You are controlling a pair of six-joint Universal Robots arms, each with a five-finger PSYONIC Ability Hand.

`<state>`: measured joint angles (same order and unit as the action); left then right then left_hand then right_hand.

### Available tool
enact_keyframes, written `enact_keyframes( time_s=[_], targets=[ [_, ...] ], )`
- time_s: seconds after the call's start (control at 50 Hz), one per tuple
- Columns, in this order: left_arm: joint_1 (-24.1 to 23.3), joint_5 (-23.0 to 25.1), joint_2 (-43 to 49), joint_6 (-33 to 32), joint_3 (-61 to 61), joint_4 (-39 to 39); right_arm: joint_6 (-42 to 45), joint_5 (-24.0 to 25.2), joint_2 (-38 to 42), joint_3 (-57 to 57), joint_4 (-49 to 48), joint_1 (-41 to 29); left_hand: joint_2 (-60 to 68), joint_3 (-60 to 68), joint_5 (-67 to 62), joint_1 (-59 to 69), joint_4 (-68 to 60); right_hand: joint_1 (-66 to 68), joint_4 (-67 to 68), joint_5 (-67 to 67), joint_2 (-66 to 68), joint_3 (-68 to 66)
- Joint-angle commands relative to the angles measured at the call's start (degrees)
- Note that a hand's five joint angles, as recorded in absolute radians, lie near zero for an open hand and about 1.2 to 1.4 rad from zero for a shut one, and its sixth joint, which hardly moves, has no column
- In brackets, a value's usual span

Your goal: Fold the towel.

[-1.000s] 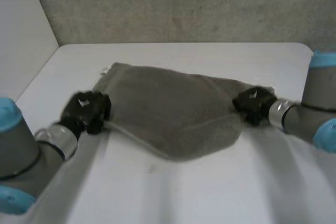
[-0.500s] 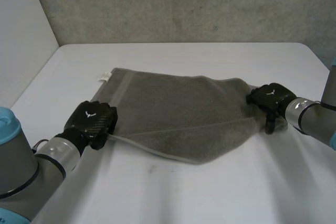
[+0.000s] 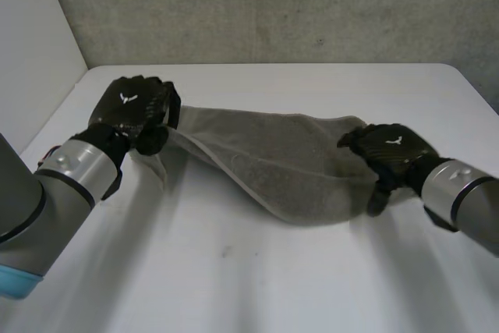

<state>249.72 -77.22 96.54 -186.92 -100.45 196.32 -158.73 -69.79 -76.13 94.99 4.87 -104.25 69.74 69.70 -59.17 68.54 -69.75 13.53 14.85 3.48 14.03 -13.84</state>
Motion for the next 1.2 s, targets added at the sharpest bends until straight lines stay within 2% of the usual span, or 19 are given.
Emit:
enact_keyframes(
  time_s=[0.02, 0.1, 0.28, 0.32, 0.44, 0.48, 0.5, 0.54, 0.66, 0.76, 0.88, 0.92, 0.98, 1.1, 1.16, 1.2],
  targets=[
    [-0.4, -0.1, 0.3, 0.3, 1.5, -1.6, -8.9, -0.2, 0.6, -0.2, -3.0, -5.5, 10.3, 10.3, -10.8, 11.5, -10.2, -3.5, -4.8, -3.5, -4.0, 3.8],
    [-0.8, -0.2, 0.5, 0.4, 1.7, -1.6, -13.8, -0.3, 2.9, -1.3, -6.5, -11.1, 10.3, 10.3, -10.8, 11.5, -10.2, -3.5, -4.8, -3.5, -4.0, 3.8],
    [-1.4, -0.2, 0.4, 2.1, 1.6, -1.7, -21.8, -1.3, 7.8, -4.7, -12.9, -18.4, 10.3, 10.3, -10.8, 11.5, -10.2, -3.5, -4.8, -3.5, -4.0, 3.8],
    [-1.5, -0.2, 0.4, 2.6, 1.5, -1.7, -23.9, -3.2, 10.6, -7.7, -13.9, -21.8, 10.3, 10.3, -10.8, 11.5, -10.2, -3.5, -4.8, -3.5, -4.0, 3.8],
    [-1.5, -0.2, 0.6, 2.8, 1.4, -1.6, -26.8, -8.3, 15.8, -12.3, -14.1, -25.2, 10.3, 10.3, -10.8, 11.5, -10.2, -3.5, -4.8, -3.5, -4.0, 3.8],
    [-1.5, -0.2, 0.7, 2.9, 1.3, -1.7, -28.6, -12.4, 19.3, -15.6, -14.1, -27.7, 10.3, 10.3, -10.8, 11.5, -10.2, -3.5, -4.8, -3.5, -4.0, 3.8],
    [-1.5, -0.2, 0.7, 2.9, 1.3, -1.7, -28.7, -12.4, 19.4, -15.6, -14.1, -27.8, 10.3, 10.3, -10.8, 11.5, -10.2, -3.5, -4.8, -3.5, -4.0, 3.8],
    [-1.4, -0.2, 0.6, 3.0, 1.1, -1.6, -30.4, -15.9, 22.6, -18.8, -14.1, -29.1, 10.3, 10.3, -10.8, 11.5, -10.2, -3.5, -4.8, -3.5, -4.0, 3.8],
    [-1.4, -0.2, 0.3, 3.5, 0.8, -1.6, -32.4, -19.9, 26.6, -22.7, -14.3, -29.4, 10.3, 10.3, -10.8, 11.5, -10.2, -3.5, -4.8, -3.5, -4.0, 3.8],
    [-0.8, -0.3, 0.1, 5.9, 0.7, -1.6, -31.3, -25.4, 30.8, -25.6, -16.2, -30.0, 10.3, 10.3, -10.8, 11.5, -10.2, -3.5, -4.8, -3.5, -4.0, 3.8],
    [0.3, -0.4, 0.1, 6.4, 0.6, -1.5, -27.5, -30.1, 31.0, -24.5, -17.1, -29.3, 10.3, 10.3, -10.8, 11.5, -10.2, -3.5, -4.8, -3.5, -4.0, 3.8],
    [2.2, -0.5, 0.1, 6.5, 0.3, -1.5, -24.7, -33.1, 30.3, -22.9, -18.6, -27.0, 10.3, 10.3, -10.8, 11.5, -10.2, -2.4, -3.8, -2.4, -2.9, 2.8],
    [3.6, -0.7, 0.1, 6.6, -0.2, -1.4, -22.2, -34.5, 28.2, -19.8, -20.0, -22.8, 10.3, 10.3, -10.8, 11.5, -10.2, 2.6, 1.3, 2.6, 2.1, -2.3],
    [4.7, -0.9, 0.1, 6.7, -0.4, -1.3, -20.1, -33.4, 23.4, -14.0, -22.6, -16.8, 10.3, 10.3, -10.8, 11.5, -10.2, 9.0, 7.7, 9.1, 8.5, -8.7],
    [5.2, -0.9, 0.2, 6.7, -0.7, -1.3, -19.2, -30.7, 20.0, -10.1, -23.9, -13.8, 10.3, 10.3, -10.8, 11.5, -10.2, 11.9, 10.5, 11.9, 11.4, -11.5],
    [5.3, -0.8, 0.4, 6.7, -0.7, -1.3, -18.8, -27.0, 16.8, -7.2, -24.0, -11.5, 10.3, 10.3, -10.8, 11.5, -10.2, 14.9, 13.6, 14.9, 14.4, -14.6]
  ],
)
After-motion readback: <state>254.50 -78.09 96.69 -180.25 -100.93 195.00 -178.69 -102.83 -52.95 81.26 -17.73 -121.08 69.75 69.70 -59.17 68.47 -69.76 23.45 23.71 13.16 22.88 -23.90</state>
